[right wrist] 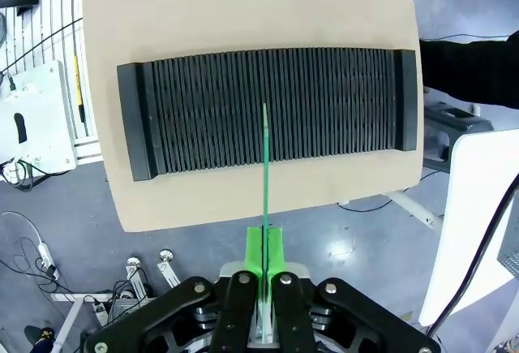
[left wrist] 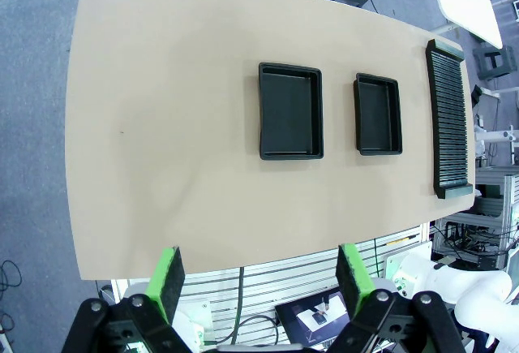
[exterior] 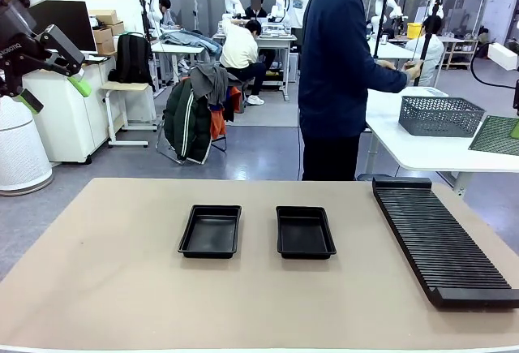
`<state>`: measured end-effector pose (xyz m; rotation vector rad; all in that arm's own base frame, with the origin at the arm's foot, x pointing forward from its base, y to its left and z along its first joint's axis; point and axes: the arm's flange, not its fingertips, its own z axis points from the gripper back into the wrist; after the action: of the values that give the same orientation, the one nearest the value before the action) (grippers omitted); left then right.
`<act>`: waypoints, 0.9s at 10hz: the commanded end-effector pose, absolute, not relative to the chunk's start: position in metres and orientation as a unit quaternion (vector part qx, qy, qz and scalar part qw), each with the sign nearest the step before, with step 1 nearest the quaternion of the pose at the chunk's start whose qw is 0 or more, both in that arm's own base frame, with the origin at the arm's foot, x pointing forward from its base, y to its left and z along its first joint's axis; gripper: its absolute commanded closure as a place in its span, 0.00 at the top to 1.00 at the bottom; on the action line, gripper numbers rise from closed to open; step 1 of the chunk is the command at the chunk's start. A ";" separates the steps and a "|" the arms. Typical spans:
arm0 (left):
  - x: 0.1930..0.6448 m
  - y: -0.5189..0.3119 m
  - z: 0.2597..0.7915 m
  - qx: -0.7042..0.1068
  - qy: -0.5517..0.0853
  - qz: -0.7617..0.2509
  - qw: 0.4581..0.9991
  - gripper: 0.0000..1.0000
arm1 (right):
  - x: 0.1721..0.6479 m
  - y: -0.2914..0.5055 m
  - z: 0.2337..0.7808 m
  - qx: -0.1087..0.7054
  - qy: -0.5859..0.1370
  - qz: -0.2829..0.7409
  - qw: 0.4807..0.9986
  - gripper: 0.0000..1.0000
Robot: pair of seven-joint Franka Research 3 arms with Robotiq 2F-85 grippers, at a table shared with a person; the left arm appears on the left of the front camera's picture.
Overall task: Inspect and transfer BCBs to ESD trays.
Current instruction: Pick up the Blank PCB from the PCB Rack and place it in the left ESD tray.
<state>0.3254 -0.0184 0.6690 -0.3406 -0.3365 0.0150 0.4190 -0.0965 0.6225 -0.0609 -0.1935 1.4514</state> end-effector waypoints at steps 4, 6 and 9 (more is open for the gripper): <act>0.326 -0.017 0.667 -0.173 -0.170 0.000 0.970 1.00 | 0.420 -0.095 0.623 -0.030 -0.088 0.663 0.742 0.00; 0.326 -0.017 0.667 -0.173 -0.170 0.000 0.970 1.00 | 0.420 -0.095 0.623 -0.030 -0.088 0.663 0.742 0.00; 0.326 -0.017 0.667 -0.173 -0.170 0.000 0.970 1.00 | 0.419 -0.095 0.622 -0.028 -0.088 0.663 0.743 0.03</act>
<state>0.3254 -0.0184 0.6690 -0.3406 -0.3365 0.0150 0.4192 -0.0955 0.6225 -0.0607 -0.1936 1.4537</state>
